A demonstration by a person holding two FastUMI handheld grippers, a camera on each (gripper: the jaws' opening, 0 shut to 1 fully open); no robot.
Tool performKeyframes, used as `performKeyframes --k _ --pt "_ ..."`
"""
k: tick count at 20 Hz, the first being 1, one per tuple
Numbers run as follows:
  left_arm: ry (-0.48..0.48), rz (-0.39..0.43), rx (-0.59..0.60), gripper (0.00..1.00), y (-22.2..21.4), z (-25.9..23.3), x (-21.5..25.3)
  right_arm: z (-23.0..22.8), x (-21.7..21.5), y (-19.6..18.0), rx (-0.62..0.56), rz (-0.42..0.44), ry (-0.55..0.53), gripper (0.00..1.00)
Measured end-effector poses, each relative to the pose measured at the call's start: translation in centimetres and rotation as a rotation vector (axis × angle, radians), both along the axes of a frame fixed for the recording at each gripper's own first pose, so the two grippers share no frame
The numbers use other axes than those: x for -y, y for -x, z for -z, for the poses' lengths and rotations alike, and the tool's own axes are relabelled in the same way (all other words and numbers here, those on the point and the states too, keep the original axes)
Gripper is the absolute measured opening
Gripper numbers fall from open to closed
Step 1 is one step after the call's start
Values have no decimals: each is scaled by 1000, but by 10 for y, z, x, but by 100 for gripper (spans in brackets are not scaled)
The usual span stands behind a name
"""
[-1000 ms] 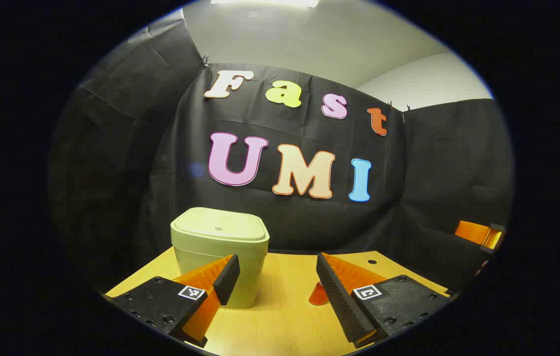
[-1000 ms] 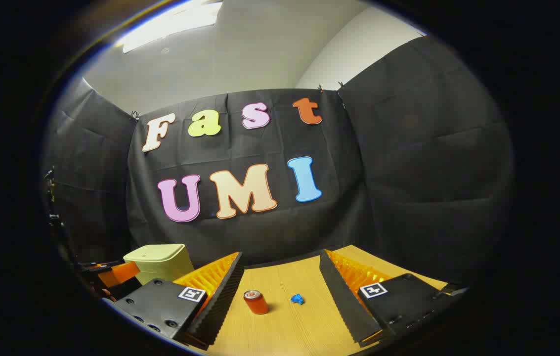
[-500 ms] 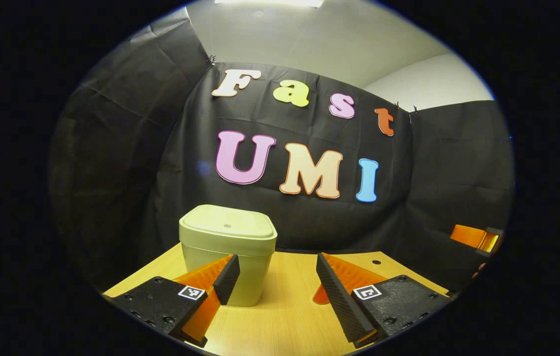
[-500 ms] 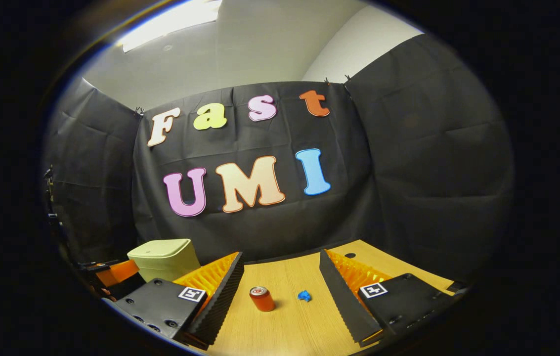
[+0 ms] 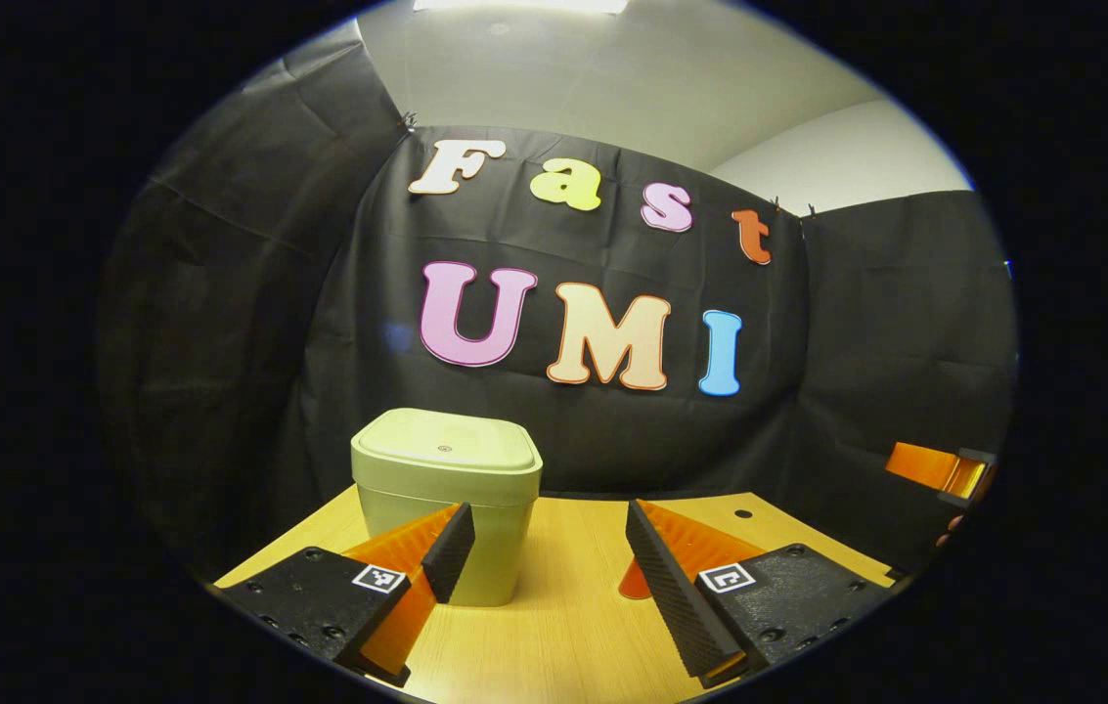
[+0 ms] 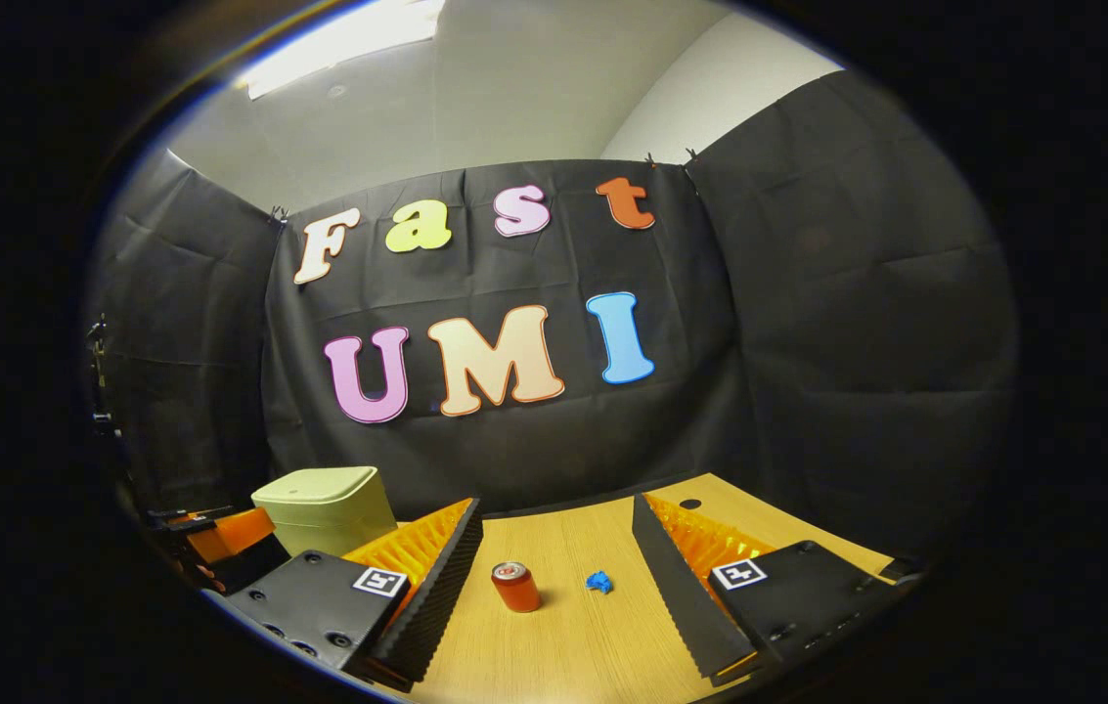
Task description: Press the lid of the desktop garbage bin to open it, pick up the crumpled paper on the desktop and throw it into the bin, then pick up the pop can on the desktop and drop it into the bin, and finally close the garbage bin lid.
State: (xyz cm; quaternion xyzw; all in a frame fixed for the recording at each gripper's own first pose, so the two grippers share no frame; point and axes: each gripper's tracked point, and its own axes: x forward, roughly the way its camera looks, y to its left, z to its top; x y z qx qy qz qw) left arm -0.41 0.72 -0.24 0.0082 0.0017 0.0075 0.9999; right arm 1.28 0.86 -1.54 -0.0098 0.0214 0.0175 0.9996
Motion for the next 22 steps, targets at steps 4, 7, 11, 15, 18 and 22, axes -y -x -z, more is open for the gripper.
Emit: performKeyframes --k 4,7,11,15,18,22 --pt "-2 5 6 93 4 -2 2 1 -2 -2 0 -5 0 96" --pt "-15 17 3 93 5 -3 4 3 -5 -2 -1 -11 1 96" --pt "-67 -3 7 82 8 -7 1 5 -9 -1 -8 -20 6 97" --pt "-85 4 6 60 7 -9 5 6 -9 2 -7 -24 8 97" --pt "-78 3 -6 54 8 -9 5 7 -11 2 -13 -33 8 97" --pt "-73 -18 -1 25 6 -13 -3 11 -15 0 -25 -47 17 97"
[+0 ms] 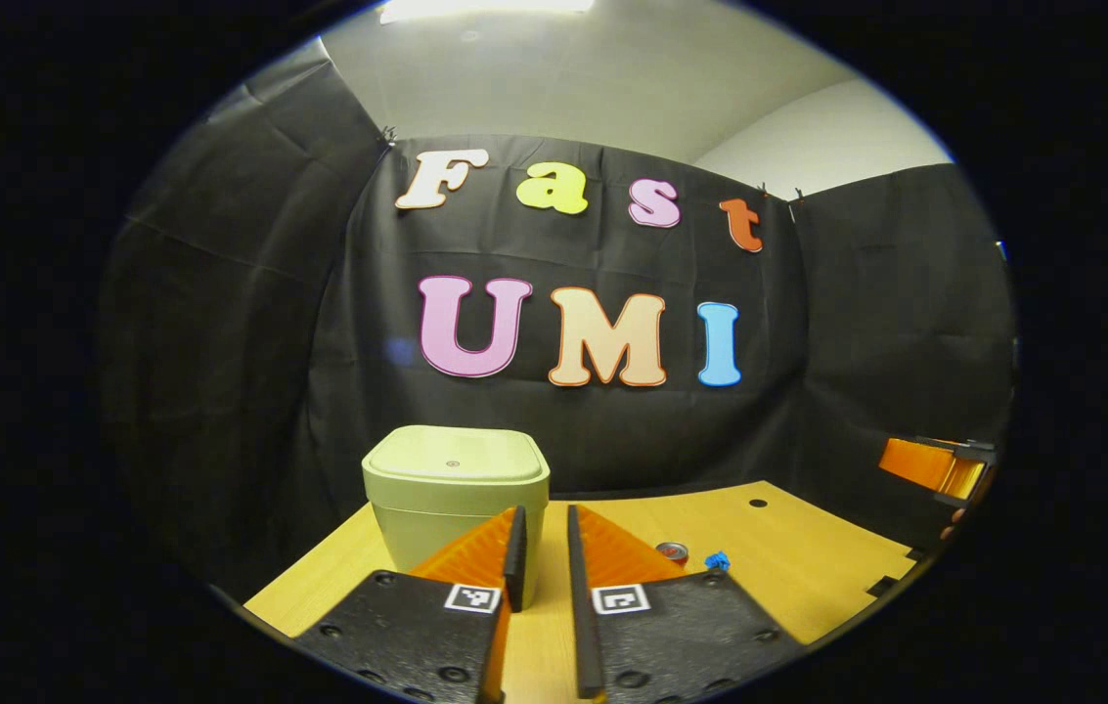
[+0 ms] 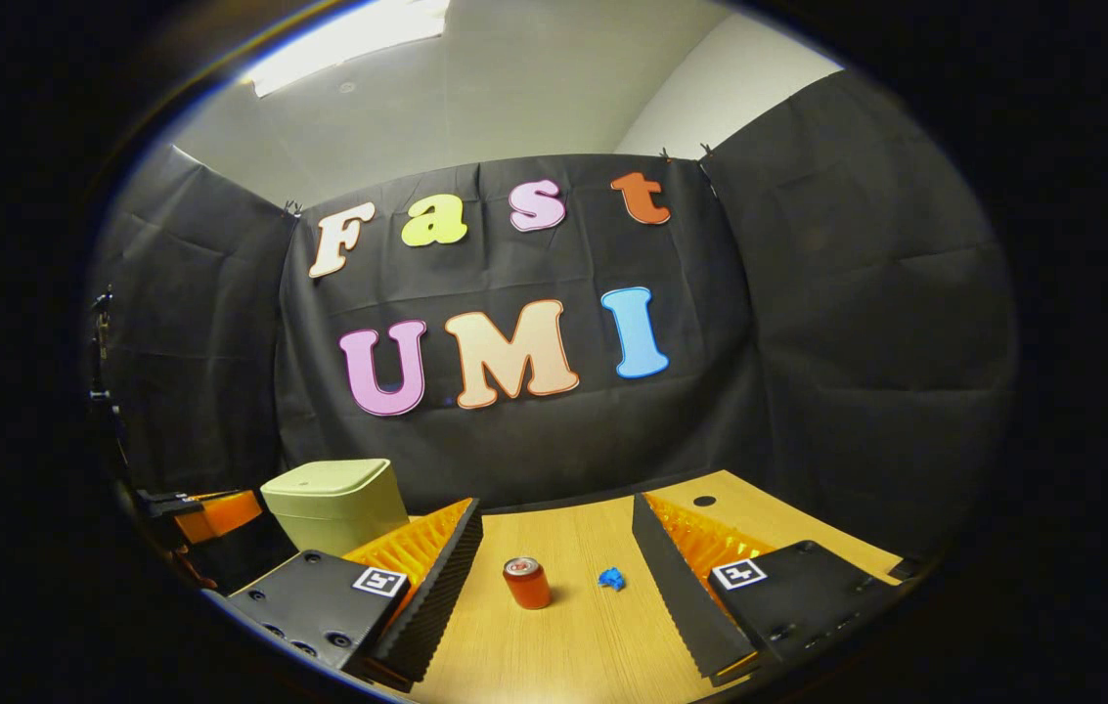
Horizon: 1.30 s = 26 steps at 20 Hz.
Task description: Press the lid of the desktop garbage bin to open it, pick up the crumpled paper on the desktop and throw it into the bin, then pick up the pop can on the desktop and drop it into the bin, and finally close the garbage bin lid.
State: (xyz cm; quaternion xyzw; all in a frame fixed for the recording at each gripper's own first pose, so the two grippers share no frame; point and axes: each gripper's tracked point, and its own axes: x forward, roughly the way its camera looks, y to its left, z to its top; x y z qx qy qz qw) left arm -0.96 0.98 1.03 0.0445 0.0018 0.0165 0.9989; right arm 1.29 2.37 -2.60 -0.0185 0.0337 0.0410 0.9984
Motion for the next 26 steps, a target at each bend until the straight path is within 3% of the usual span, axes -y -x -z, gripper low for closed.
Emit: performKeyframes --k 1,6,7,8,9,10,14,24,26 --pt "6 2 6 11 -1 -1 1 0 0 0 -3 -3 1 97" --pt "-20 -24 36 1 -10 -13 -11 -3 0 -5 -4 -9 9 97" --pt "-26 -34 46 0 -14 -16 -15 -3 1 -6 -3 -10 10 92" --pt "-27 -31 58 0 -16 -20 -16 -2 0 -8 -4 -10 11 97" --pt "-28 -32 69 0 -19 -24 -17 -2 1 -9 -6 -11 11 92" --pt "-28 -32 77 0 -23 -28 -20 -2 2 -11 -8 -9 12 97" --pt "-7 -61 91 0 -41 -36 -34 -1 1 -14 -14 -10 8 97" --pt "-62 -111 75 0 -99 -34 -71 7 8 -23 -48 18 14 97" --pt "-57 -107 58 0 -108 -28 -74 11 10 -24 -57 30 21 92"
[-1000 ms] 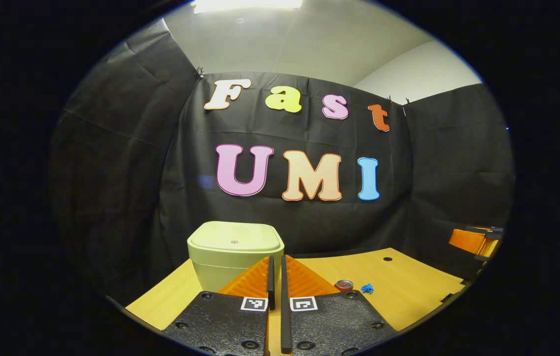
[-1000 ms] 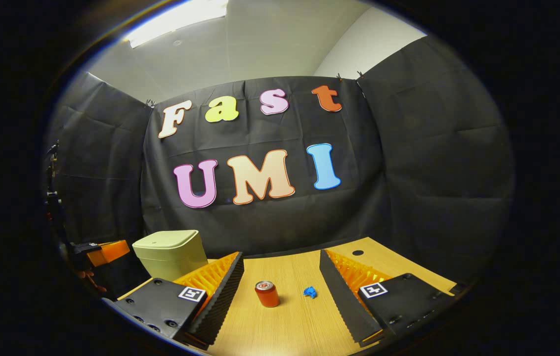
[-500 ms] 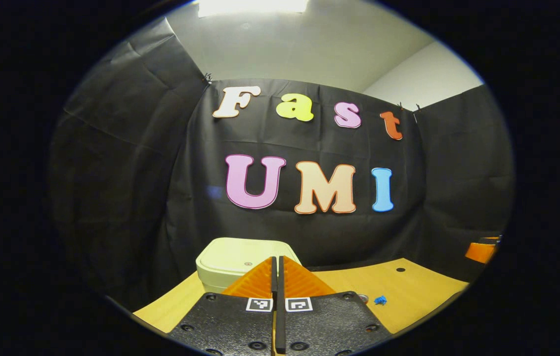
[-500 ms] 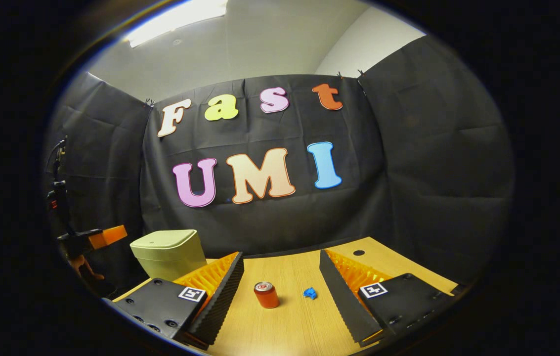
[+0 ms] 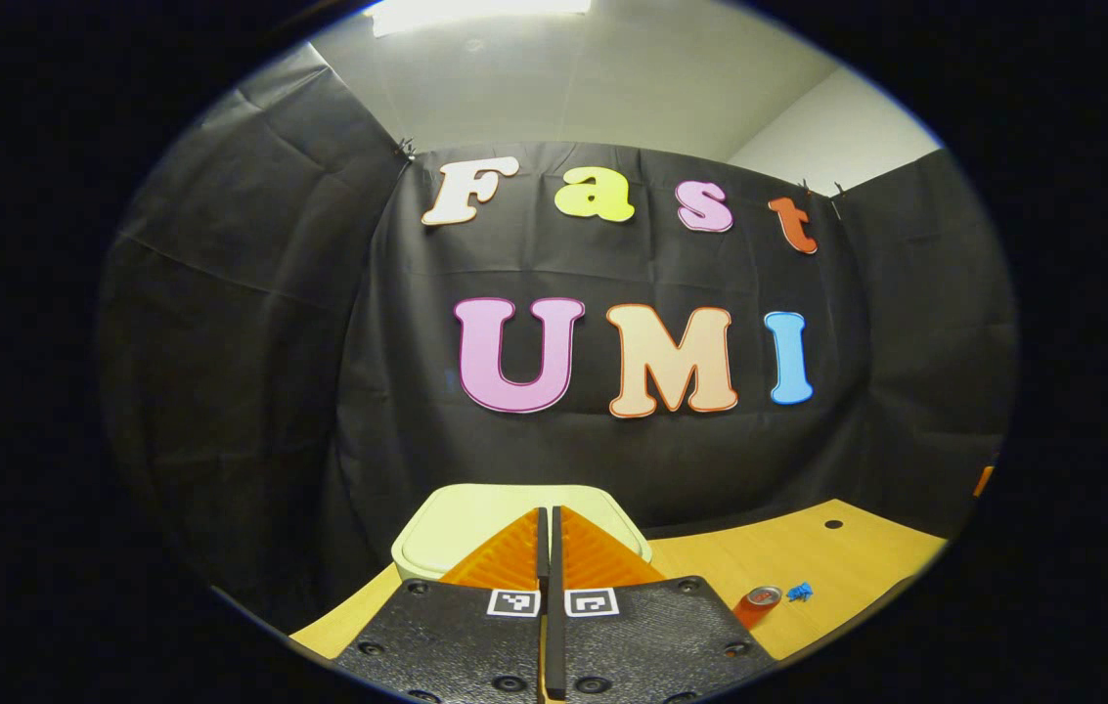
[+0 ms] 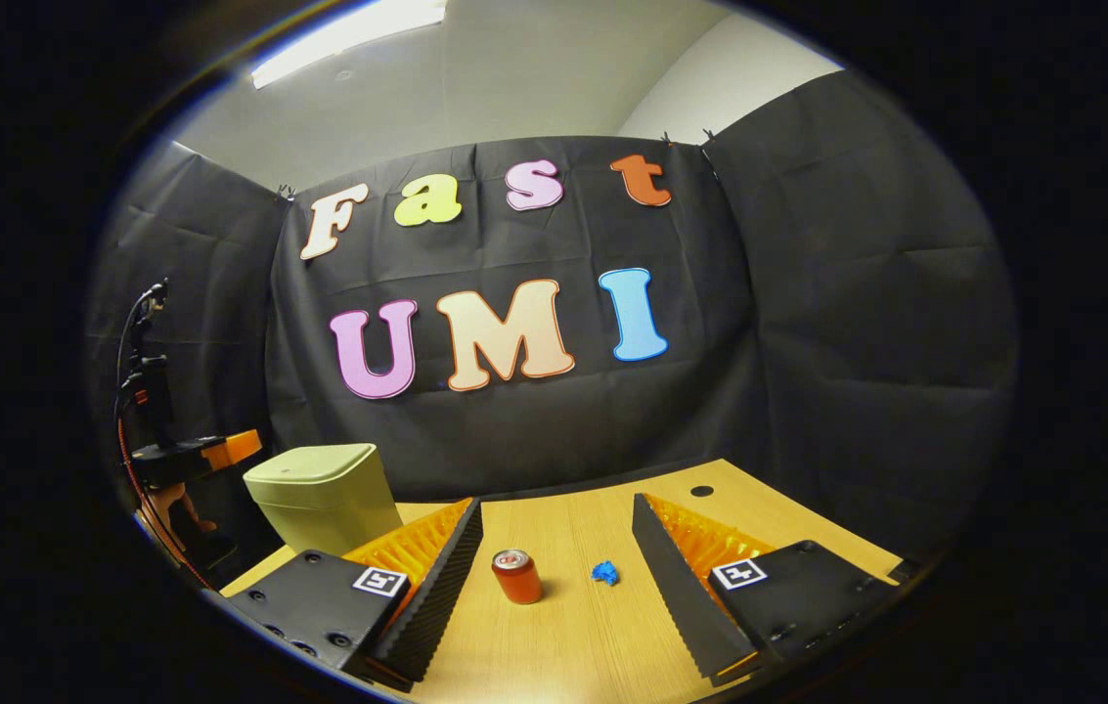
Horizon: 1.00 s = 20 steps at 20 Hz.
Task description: Press the lid of the desktop garbage bin to open it, pick up the crumpled paper on the desktop and throw it into the bin, then pick up the pop can on the desktop and drop it into the bin, and finally close the garbage bin lid.
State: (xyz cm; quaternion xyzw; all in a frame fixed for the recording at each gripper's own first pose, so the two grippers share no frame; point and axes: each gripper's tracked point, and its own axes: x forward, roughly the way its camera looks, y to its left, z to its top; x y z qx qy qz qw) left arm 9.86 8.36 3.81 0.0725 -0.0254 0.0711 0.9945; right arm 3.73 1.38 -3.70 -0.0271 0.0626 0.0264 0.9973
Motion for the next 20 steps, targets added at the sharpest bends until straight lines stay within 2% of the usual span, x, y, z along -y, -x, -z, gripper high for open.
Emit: performKeyframes --k 3,4,7,8,9,11,13,14,15,20 --pt "23 -5 -30 0 -15 14 -8 4 4 1 -16 16 9 92" --pt "27 -11 -42 0 -18 18 -12 4 5 1 -21 21 14 97" --pt "43 -17 -66 0 -26 30 -19 4 10 1 -25 39 19 97" --pt "47 -19 -74 0 -30 33 -21 4 11 0 -28 45 17 92" --pt "52 -19 -84 0 -33 38 -24 4 12 0 -30 51 15 97" --pt "63 -22 -102 0 -36 45 -27 2 13 1 -23 60 15 97" --pt "75 -24 -101 0 -38 47 -29 0 15 0 -16 68 25 97" --pt "78 -24 -101 0 -39 47 -30 0 15 -1 -16 72 27 92" --pt "84 -24 -108 0 -38 50 -30 1 15 0 -18 74 28 97" --pt "103 -28 -103 0 -38 53 -31 9 8 -3 -38 62 37 96"
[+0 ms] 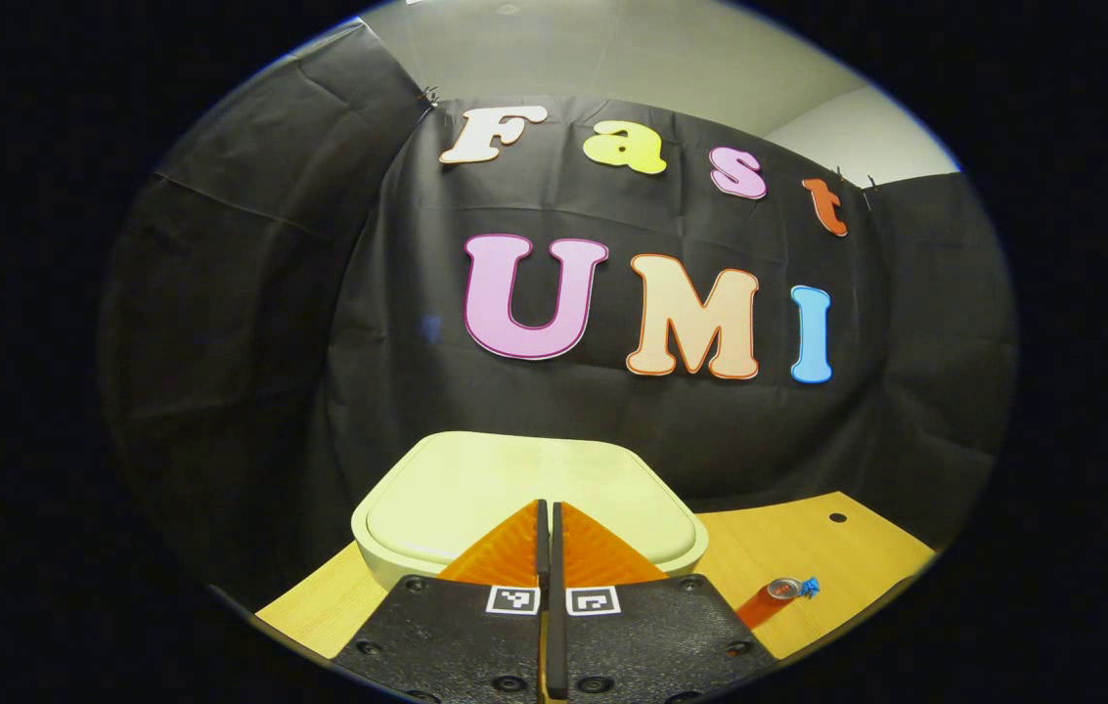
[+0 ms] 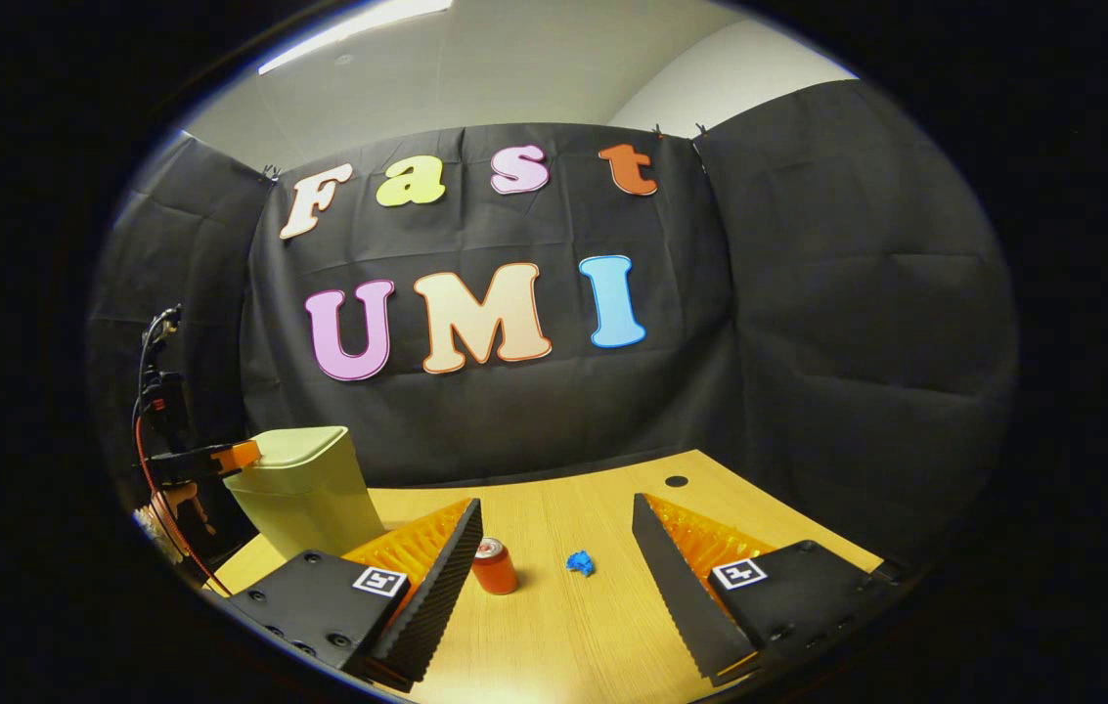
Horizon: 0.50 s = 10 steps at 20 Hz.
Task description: Press the lid of the desktop garbage bin to open it, pick up the crumpled paper on the desktop and throw it into the bin, then pick up the pop can on the desktop and drop it into the bin, and finally close the garbage bin lid.
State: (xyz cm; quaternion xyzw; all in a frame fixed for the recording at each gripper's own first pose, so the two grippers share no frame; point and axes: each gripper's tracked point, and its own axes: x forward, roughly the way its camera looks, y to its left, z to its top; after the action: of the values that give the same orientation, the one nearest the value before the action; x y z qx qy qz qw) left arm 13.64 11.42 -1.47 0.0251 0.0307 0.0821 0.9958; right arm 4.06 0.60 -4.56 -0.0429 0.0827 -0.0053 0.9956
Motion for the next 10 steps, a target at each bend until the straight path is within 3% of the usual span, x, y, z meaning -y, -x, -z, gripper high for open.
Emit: performKeyframes --k 10 --pt "-11 29 5 0 -2 -6 1 2 -10 -1 -5 -28 19 97"
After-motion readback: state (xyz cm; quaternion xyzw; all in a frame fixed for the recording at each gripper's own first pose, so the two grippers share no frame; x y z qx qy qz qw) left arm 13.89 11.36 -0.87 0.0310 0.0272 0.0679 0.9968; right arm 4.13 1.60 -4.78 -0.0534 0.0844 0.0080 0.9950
